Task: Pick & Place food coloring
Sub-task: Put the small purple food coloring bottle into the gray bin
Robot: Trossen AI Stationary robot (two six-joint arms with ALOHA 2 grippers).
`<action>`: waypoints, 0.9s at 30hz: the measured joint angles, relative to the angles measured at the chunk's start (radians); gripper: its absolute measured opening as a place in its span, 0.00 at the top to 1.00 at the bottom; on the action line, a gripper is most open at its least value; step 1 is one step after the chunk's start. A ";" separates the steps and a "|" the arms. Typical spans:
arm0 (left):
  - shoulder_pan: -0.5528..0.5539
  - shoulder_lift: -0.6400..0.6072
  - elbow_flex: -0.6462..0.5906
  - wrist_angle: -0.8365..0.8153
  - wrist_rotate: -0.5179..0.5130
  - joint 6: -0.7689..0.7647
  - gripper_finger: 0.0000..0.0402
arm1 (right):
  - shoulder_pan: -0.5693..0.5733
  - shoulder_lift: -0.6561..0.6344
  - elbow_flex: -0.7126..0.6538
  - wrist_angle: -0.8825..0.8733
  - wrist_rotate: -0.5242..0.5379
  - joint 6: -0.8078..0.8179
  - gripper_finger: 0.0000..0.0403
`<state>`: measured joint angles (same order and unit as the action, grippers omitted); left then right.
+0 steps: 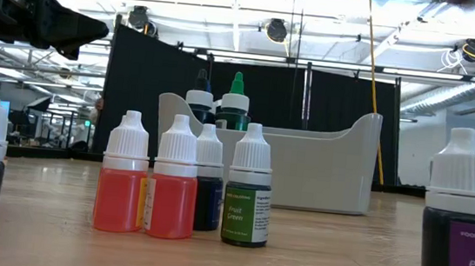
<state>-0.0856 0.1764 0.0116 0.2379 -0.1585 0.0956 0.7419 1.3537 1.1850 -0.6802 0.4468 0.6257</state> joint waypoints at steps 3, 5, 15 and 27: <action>0.000 0.000 0.000 0.002 0.000 0.000 0.84 | -0.083 0.000 0.041 0.019 -0.001 -0.141 0.89; 0.000 0.000 0.000 0.003 0.000 0.004 0.84 | -0.144 0.000 0.050 0.033 -0.001 -0.233 0.89; 0.000 0.000 0.000 0.003 0.000 0.026 0.84 | -0.404 0.072 0.051 0.072 -0.101 -0.362 0.89; 0.000 0.000 0.000 0.003 0.000 0.026 0.84 | -0.467 0.273 0.051 0.079 -0.139 -0.339 0.89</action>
<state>-0.0856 0.1764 0.0116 0.2405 -0.1585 0.1219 0.2752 1.6271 1.2358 -0.6013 0.3080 0.2863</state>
